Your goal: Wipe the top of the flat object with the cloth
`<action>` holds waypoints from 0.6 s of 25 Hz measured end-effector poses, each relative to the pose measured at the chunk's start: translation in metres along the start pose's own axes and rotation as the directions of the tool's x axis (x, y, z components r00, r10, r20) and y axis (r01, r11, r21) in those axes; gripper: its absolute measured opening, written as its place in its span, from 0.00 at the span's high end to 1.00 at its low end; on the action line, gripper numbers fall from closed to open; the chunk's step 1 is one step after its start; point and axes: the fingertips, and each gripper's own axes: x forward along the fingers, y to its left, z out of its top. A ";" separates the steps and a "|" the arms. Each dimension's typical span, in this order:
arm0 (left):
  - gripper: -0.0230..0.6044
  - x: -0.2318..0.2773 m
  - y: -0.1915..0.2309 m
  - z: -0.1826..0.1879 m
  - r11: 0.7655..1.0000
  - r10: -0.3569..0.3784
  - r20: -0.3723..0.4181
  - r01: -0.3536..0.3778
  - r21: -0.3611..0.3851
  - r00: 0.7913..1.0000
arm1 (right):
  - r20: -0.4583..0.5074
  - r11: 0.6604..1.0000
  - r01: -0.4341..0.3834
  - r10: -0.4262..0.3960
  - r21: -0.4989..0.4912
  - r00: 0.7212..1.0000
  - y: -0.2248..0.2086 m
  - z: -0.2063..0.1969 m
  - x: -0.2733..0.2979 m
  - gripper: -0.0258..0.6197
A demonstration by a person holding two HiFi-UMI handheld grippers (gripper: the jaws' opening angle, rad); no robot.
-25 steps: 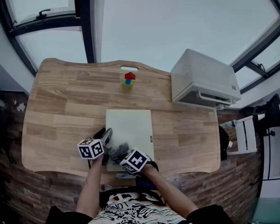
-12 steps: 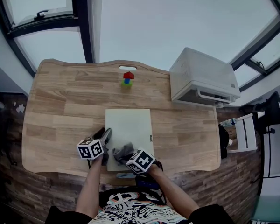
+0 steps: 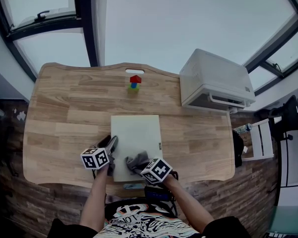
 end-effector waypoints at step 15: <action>0.64 0.001 -0.001 0.000 1.000 -0.002 -0.003 0.002 -0.004 1.000 | 0.002 0.999 0.034 -0.034 0.040 0.999 -0.018 -0.023 -0.021 0.95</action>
